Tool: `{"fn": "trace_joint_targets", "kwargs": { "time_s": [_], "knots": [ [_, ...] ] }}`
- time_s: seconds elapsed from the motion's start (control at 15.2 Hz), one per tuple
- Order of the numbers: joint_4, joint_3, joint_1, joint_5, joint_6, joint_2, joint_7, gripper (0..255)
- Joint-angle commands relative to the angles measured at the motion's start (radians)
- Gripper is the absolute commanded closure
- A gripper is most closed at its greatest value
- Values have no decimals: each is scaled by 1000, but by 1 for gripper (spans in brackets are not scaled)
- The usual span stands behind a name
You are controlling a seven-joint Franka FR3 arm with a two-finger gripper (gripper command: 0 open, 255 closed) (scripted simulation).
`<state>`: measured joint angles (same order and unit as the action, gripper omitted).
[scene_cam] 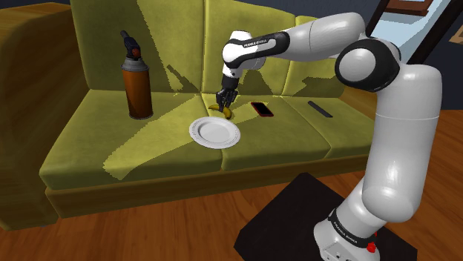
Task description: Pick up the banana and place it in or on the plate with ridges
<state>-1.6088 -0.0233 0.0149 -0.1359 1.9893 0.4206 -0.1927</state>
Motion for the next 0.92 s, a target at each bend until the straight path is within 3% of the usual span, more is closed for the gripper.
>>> {"fn": "trace_joint_targets", "kwargs": {
  "time_s": [0.0,0.46,0.86],
  "knots": [
    [0,0,0,0,0,0,0,255],
    [0,0,0,0,0,0,0,255],
    [48,-1,0,4,-70,-23,8,255]
  ]
}}
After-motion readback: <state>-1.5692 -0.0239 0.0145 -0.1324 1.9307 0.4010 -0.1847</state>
